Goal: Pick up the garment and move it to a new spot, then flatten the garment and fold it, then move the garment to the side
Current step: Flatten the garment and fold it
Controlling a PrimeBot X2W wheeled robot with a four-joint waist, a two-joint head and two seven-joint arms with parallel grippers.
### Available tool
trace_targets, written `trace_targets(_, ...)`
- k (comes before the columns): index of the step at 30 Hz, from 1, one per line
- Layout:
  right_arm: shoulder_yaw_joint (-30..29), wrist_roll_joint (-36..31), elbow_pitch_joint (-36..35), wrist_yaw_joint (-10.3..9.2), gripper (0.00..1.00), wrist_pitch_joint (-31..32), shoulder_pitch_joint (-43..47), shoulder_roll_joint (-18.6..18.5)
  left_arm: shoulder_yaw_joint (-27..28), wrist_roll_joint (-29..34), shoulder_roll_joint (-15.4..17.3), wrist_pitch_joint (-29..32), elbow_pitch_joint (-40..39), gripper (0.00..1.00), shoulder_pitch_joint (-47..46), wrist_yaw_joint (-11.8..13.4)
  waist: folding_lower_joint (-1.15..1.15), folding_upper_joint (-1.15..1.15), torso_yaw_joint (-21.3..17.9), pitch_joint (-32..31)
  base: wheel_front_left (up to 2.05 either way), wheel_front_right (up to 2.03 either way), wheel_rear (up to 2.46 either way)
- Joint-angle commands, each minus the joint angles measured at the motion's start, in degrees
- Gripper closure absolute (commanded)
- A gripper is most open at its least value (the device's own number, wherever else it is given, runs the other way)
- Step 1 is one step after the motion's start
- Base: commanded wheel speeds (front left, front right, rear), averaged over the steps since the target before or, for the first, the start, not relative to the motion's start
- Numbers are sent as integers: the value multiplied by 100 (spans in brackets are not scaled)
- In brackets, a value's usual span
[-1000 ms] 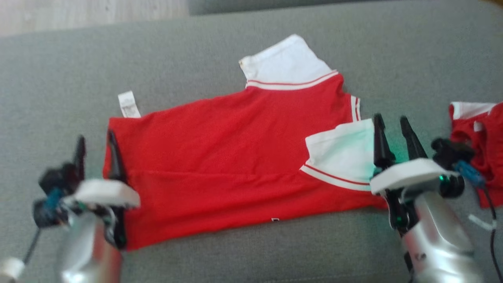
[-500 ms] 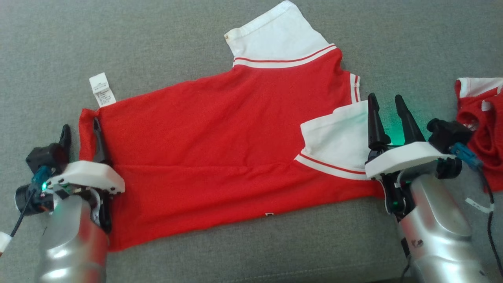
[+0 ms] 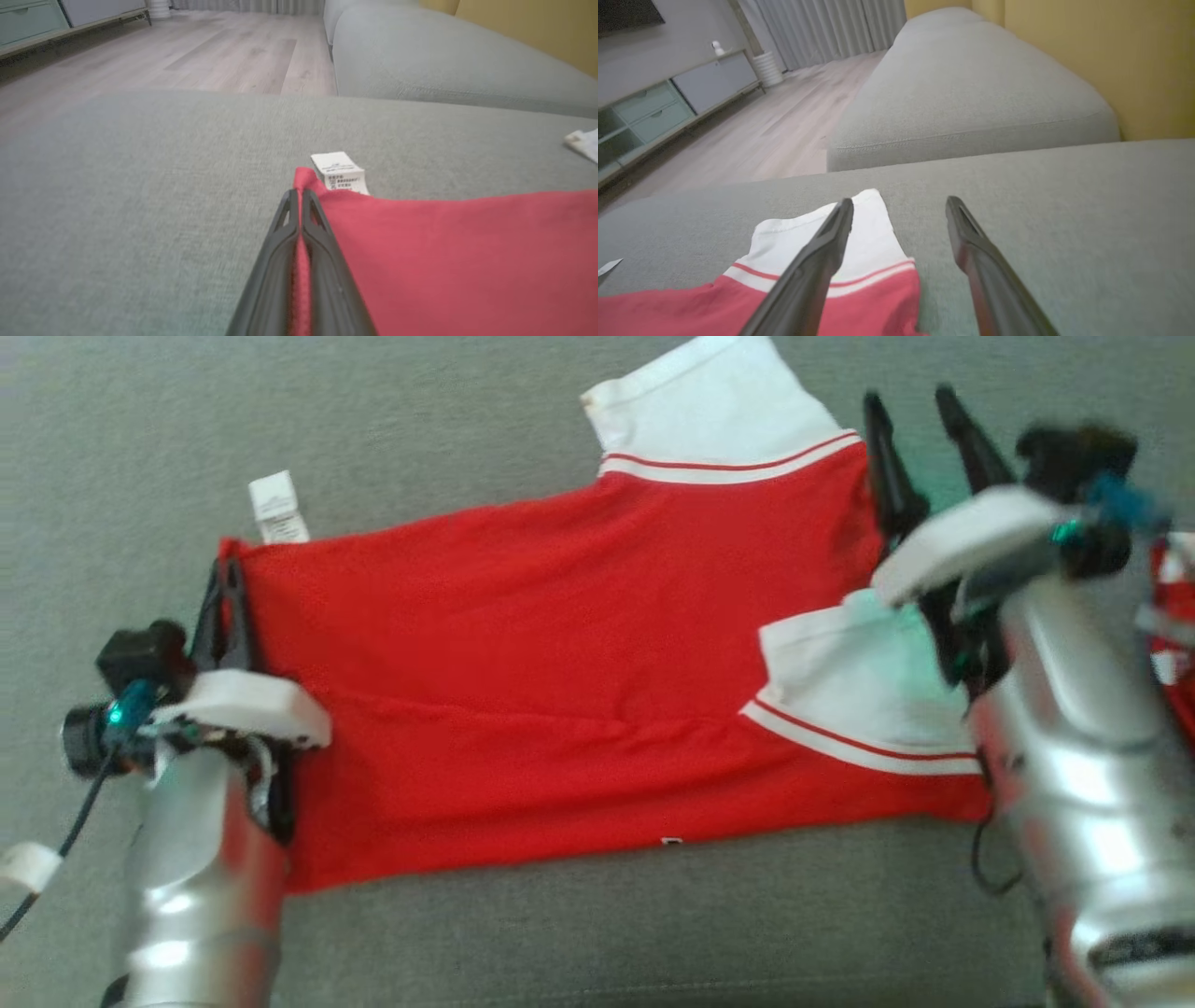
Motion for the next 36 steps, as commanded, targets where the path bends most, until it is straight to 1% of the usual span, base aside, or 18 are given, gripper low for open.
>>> trace_targets(1, 128, -93, -48, -4, 0, 222, -358, -29, 62, 92, 97, -28, -324, 100, -92, -3, -1, 0, 205, 86, 0, 0, 0)
trace_targets(4, 105, -257, 306, -4, 0, 727, -902, -149, -99, 180, -58, -28, -644, 100, -94, -75, -1, 0, 472, 173, 0, 0, 0)
trace_targets(7, 103, -387, 754, -4, 0, 1289, -1364, -247, -313, 210, -185, -28, -779, 100, -136, -143, -1, 0, 767, 258, 0, 0, 0)
trace_targets(8, 134, -523, 978, -4, 0, 1473, -1631, -390, -493, 190, -241, -28, -811, 100, -201, -181, -1, 0, 987, 322, 0, 0, 0)
trace_targets(10, 91, -660, 1242, -4, 0, 1643, -1843, -548, -711, 133, -270, -28, -822, 100, -279, -208, -1, 0, 1213, 384, 0, 0, 0)
trace_targets(13, -15, -928, 1581, -4, 0, 1747, -2116, -728, -1194, -250, -279, -28, -888, 100, -360, -235, -1, 0, 1457, 486, 0, 0, 0)
trace_targets(16, -111, -1145, 1906, -4, 0, 1830, -2287, -832, -1676, -630, -281, -28, -965, 100, -408, -162, -1, 0, 1650, 558, 0, 0, 0)
trace_targets(17, -111, -1145, 1906, -4, 0, 1830, -2287, -832, -1676, -630, -281, -28, -965, 100, -408, -162, -1, 0, 1650, 558, 0, 0, 0)
trace_targets(21, -207, -1312, 2303, -4, 0, 1949, -2417, -856, -2142, -1002, -282, -28, -1058, 100, -460, 10, -1, 0, 1784, 623, 0, 0, 0)
trace_targets(24, -269, -1466, 2529, -4, 0, 1979, -2478, -875, -2365, -1160, -282, -28, -1095, 100, -495, 122, -1, 0, 1816, 658, 0, 0, 0)
trace_targets(25, -285, -1533, 2573, -4, 2, 1953, -2499, -889, -2413, -1196, -282, -28, -1101, 100, -508, 146, -1, 0, 1822, 670, 0, 0, 0)
trace_targets(26, -307, -1591, 2612, -4, 29, 1925, -2524, -897, -2447, -1224, -282, -28, -1106, 100, -523, 167, -1, 0, 1823, 687, 0, 0, 0)
trace_targets(27, -337, -1637, 2643, -4, 96, 1889, -2549, -895, -2467, -1247, -282, -28, -1113, 100, -539, 185, -1, 0, 1821, 702, 0, 0, 0)
trace_targets(28, -378, -1667, 2658, -4, 100, 1822, -2577, -886, -2469, -1259, -282, -28, -1121, 100, -556, 205, -1, 0, 1808, 719, 0, 0, 0)
trace_targets(29, -420, -1704, 2674, -4, 100, 1752, -2604, -885, -2459, -1263, -282, -28, -1128, 100, -571, 222, -1, 0, 1791, 733, 0, 0, 0)
trace_targets(33, -835, -1995, 2441, -4, 100, 833, -2779, -936, -2174, -1085, -282, -28, -1249, 100, -678, 290, -1, 0, 1615, 740, 0, 0, 0)
trace_targets(36, -1171, -2176, 2271, -4, 100, 108, -2875, -854, -1905, -864, -279, -28, -1356, 100, -797, 257, -1, 0, 1437, 684, 0, 0, 0)
